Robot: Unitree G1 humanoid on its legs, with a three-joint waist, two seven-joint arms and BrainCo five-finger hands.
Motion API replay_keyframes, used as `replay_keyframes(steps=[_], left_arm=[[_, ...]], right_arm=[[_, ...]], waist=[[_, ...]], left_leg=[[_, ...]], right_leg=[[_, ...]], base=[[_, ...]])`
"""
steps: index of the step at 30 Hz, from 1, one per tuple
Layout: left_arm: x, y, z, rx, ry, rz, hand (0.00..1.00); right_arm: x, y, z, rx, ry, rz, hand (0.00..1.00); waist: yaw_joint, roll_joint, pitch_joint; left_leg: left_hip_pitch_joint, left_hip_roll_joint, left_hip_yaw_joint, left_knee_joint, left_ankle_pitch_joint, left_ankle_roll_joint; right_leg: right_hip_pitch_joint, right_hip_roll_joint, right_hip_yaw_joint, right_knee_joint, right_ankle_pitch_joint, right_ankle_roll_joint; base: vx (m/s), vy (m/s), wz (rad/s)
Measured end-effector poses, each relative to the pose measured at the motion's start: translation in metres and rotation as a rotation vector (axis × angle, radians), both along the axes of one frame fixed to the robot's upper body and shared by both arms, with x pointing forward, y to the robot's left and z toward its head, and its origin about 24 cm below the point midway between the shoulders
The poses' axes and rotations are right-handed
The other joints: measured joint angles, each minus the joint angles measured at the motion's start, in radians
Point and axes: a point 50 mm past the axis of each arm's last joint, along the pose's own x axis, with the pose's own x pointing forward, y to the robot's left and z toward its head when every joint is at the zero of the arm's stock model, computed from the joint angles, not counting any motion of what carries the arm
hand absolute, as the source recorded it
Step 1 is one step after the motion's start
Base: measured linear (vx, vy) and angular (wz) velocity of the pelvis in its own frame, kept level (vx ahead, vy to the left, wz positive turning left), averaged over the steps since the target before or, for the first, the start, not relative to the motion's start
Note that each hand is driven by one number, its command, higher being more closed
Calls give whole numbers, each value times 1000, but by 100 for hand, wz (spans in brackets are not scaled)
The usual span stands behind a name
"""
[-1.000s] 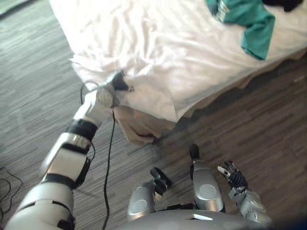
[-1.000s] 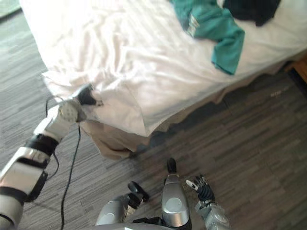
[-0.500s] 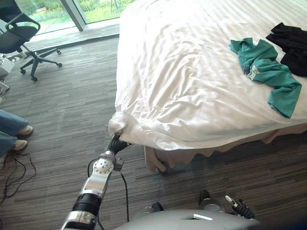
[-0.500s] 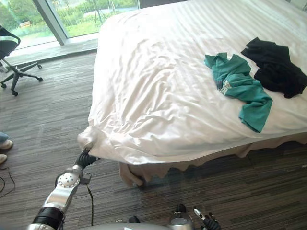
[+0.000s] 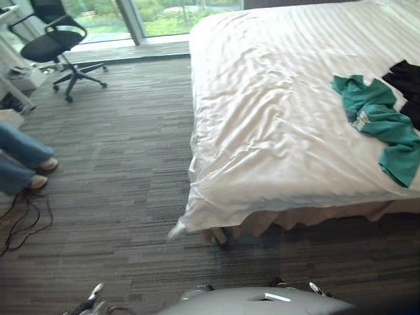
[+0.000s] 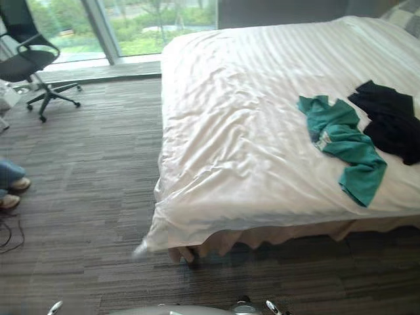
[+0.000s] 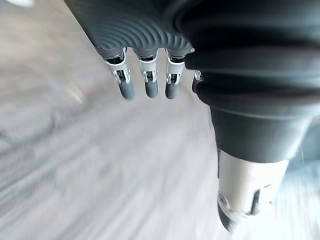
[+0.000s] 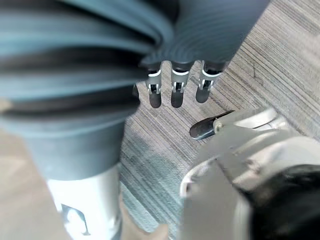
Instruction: Tidy the bed and pick cloth on bed and put in laundry
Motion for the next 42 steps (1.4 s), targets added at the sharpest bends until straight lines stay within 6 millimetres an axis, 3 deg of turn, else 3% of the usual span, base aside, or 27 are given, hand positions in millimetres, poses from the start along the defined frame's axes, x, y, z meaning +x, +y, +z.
replay_keyframes(steps=[3,6,11,12,14,15,16,17,19,21,23,25,26,28,30,31,33,37,38,42], left_arm=[[-9,-4,-4,-17,-60,47,0],[-2,-20,-12,-65,-152,-13,0],[34,-75,-35,-236,-280,-221,0],[44,-89,-38,-281,-301,-290,0],[56,-98,-40,-312,-324,-353,0],[62,-102,-40,-329,-331,-395,0],[68,-106,-39,-342,-334,-434,0],[71,-107,-39,-349,-335,-450,0],[82,-113,-38,-364,-338,-518,0],[88,-116,-37,-375,-336,-564,0],[89,-119,-38,-393,-311,-600,0],[90,-122,-39,-405,-281,-636,0],[90,-125,-40,-415,-262,-663,0],[88,-127,-41,-424,-239,-687,0],[83,-130,-43,-435,-204,-713,0],[82,-130,-43,-436,-202,-711,0],[82,-129,-43,-432,-197,-704,0],[84,-135,-44,-448,-198,-737,0],[84,-135,-44,-454,-204,-738,0],[87,-142,-44,-534,-347,-607,0]], right_arm=[[0,-11,2,-20,-10,-99,0],[-1,-14,3,-27,-16,-192,0],[-3,-25,6,-104,2,-322,0],[3,-33,10,-145,-17,-358,0],[8,-48,17,-196,-46,-385,0],[17,-64,26,-245,-87,-397,0],[29,-85,40,-307,-146,-398,100],[35,-96,48,-340,-177,-398,100],[66,-136,88,-478,-326,-373,100],[93,-156,122,-576,-449,-326,100],[125,-162,156,-687,-562,-185,100],[158,-157,189,-797,-659,24,100],[190,-140,219,-870,-772,241,100],[210,-124,237,-895,-852,386,100],[246,-89,265,-890,-1007,625,100],[254,-80,272,-878,-1044,674,100],[285,-42,295,-780,-1208,829,100],[320,17,322,-613,-1363,1052,100],[324,24,322,-582,-1373,1072,100],[345,89,327,-341,-1437,1175,100]], waist=[[7,6,-8],[5,1,-15],[2,-10,-24],[-3,-15,-26],[-6,-21,-23],[-3,-25,-22],[-6,-28,-20],[-7,-29,-19],[-9,-41,-13],[-13,-53,-6],[-18,-63,0],[-18,-74,3],[-18,-75,1],[-17,-80,3],[-5,-89,-1],[3,-90,-2],[15,-95,-3],[62,-96,-3],[70,-98,-3],[130,-106,11]], left_leg=[[0,-4,-2,-20,9,5],[0,-5,2,-32,14,1],[2,0,29,-33,15,1],[5,2,35,-33,14,0],[15,2,45,-35,14,0],[24,2,62,-38,13,-2],[35,2,71,-46,13,-2],[38,1,75,-47,13,-2],[49,-2,86,-49,11,-4],[50,-3,85,-49,10,-4],[49,-3,85,-50,10,-4],[44,-4,86,-50,10,-4],[38,-4,84,-49,11,-4],[37,-4,84,-49,12,-3],[35,-5,80,-51,12,-2],[35,-6,80,-52,13,-2],[30,-12,53,-59,22,3],[12,-17,-6,-59,34,11],[11,-17,-15,-59,36,11],[-21,-19,-86,-59,60,15]], right_leg=[[-5,-5,0,-5,5,1],[-11,-4,3,-5,7,-3],[-28,2,32,-5,11,-4],[-31,4,33,-2,12,-4],[-31,5,45,0,17,-3],[-32,6,60,1,19,-3],[-26,6,65,1,20,-2],[-24,7,68,1,20,-2],[-21,7,81,1,20,-1],[-21,7,82,2,20,-1],[-26,7,84,8,20,-1],[-33,7,84,10,20,-1],[-40,8,84,14,20,-1],[-42,9,83,17,19,-1],[-44,8,79,19,19,-1],[-44,8,79,19,19,-1],[-38,2,51,19,19,-1],[-22,-5,-6,19,19,-1],[-18,-6,-13,19,19,-1],[-6,-10,-78,17,19,-2]], base=[[-100,-1,0],[-85,-3,-6],[-7,-11,-18],[34,-17,-15],[52,-5,-20],[43,3,-33],[33,-1,-30],[20,-13,-18],[-19,-19,-14],[-44,-31,-4],[-48,-31,-3],[-59,-42,-3],[-48,-44,1],[-35,-38,1],[-25,-35,3],[-21,-38,11],[-16,-32,29],[-7,-23,43],[-3,-30,56],[-29,-32,54]])
